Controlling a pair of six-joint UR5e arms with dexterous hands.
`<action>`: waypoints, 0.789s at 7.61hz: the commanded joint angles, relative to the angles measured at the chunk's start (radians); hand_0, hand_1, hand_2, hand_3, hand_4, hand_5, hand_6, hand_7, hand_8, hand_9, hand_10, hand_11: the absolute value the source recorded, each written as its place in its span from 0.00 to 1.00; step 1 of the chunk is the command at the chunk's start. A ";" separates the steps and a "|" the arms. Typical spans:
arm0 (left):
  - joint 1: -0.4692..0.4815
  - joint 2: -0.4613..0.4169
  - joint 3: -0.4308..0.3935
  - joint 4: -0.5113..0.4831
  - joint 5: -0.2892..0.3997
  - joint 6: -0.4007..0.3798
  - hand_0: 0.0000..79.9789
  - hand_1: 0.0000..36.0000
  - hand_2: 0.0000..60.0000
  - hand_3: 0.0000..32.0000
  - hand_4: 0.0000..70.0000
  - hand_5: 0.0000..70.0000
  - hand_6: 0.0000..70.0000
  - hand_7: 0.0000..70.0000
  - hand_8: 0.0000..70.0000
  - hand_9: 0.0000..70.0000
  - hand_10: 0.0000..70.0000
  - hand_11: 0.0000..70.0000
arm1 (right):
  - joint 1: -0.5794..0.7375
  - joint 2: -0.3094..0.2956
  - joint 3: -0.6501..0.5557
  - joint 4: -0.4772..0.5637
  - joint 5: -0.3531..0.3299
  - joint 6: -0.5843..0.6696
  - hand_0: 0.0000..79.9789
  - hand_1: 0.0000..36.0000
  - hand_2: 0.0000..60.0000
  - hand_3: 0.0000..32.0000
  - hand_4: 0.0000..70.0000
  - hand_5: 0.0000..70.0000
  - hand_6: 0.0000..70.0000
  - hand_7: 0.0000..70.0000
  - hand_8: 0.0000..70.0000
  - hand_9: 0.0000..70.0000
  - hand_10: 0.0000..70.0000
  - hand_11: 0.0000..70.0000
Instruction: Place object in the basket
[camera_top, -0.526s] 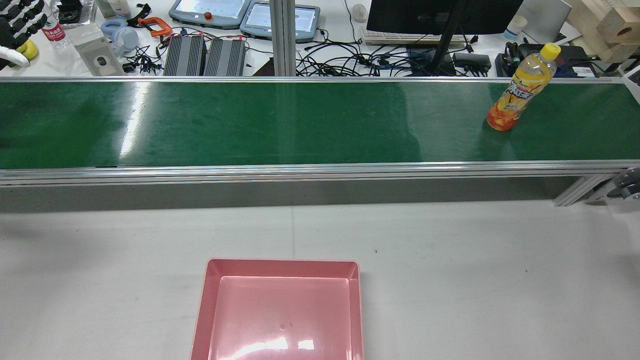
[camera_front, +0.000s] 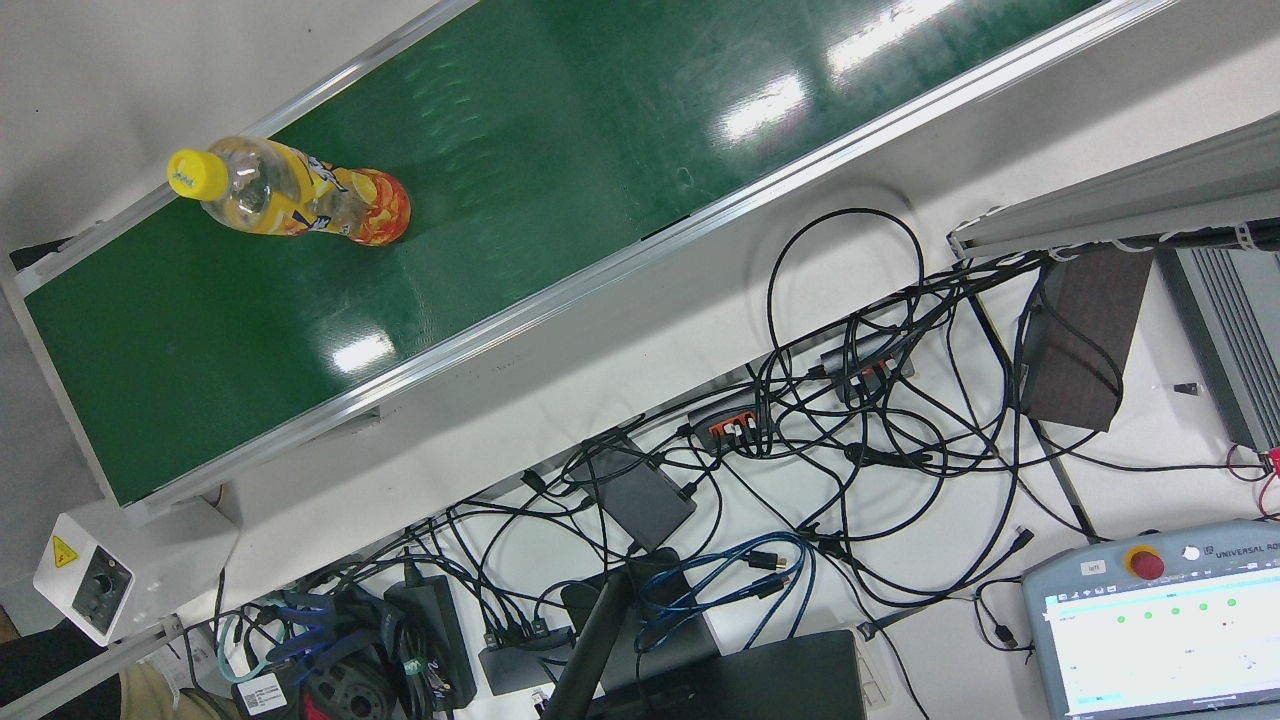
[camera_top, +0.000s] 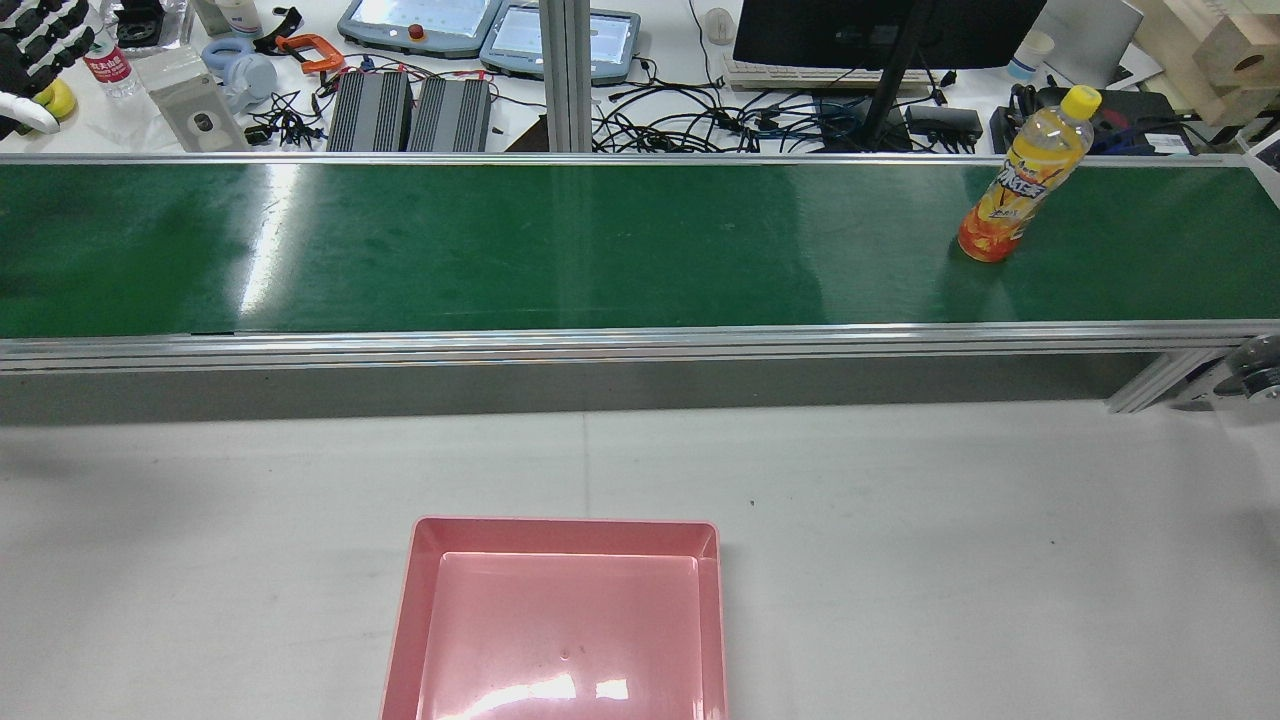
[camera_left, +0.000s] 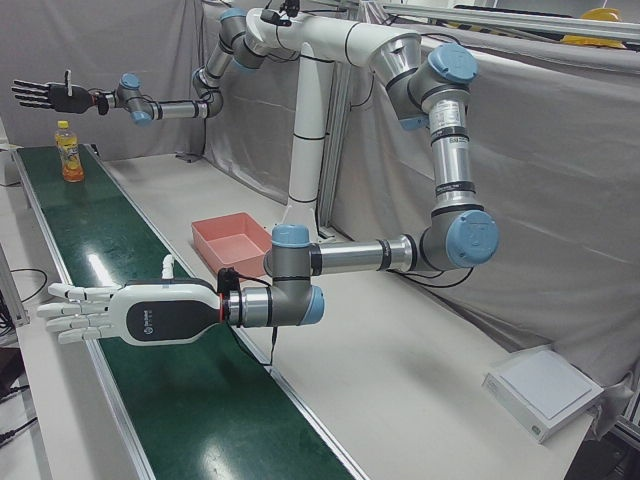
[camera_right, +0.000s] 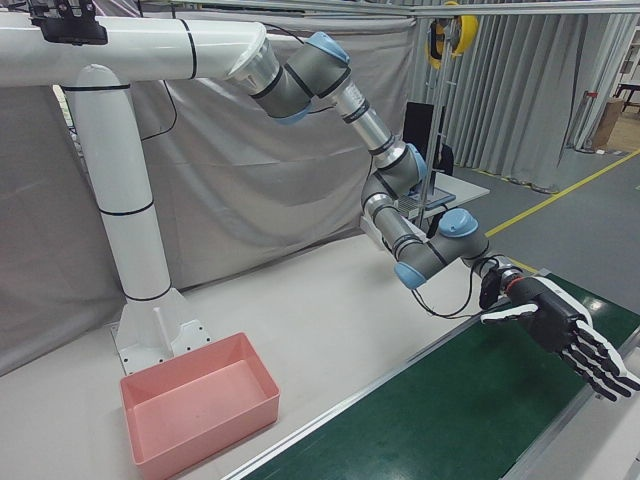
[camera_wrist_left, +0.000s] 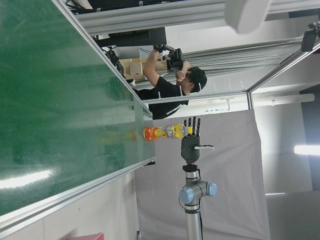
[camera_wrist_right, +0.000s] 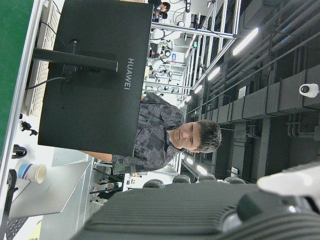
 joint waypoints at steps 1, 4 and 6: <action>-0.002 0.000 -0.001 0.000 0.001 0.000 0.92 0.37 0.00 0.00 0.02 0.25 0.00 0.00 0.00 0.00 0.00 0.02 | 0.000 0.002 0.000 0.000 0.000 0.000 0.00 0.00 0.00 0.00 0.00 0.00 0.00 0.00 0.00 0.00 0.00 0.00; -0.002 0.000 -0.002 0.000 -0.001 -0.011 0.94 0.38 0.00 0.00 0.01 0.24 0.00 0.00 0.00 0.00 0.00 0.01 | 0.000 0.000 -0.002 0.000 0.000 0.000 0.00 0.00 0.00 0.00 0.00 0.00 0.00 0.00 0.00 0.00 0.00 0.00; 0.001 0.000 -0.001 0.000 -0.001 -0.011 0.93 0.38 0.00 0.00 0.01 0.24 0.00 0.00 0.00 0.00 0.00 0.02 | 0.000 0.002 -0.002 0.000 0.000 0.000 0.00 0.00 0.00 0.00 0.00 0.00 0.00 0.00 0.00 0.00 0.00 0.00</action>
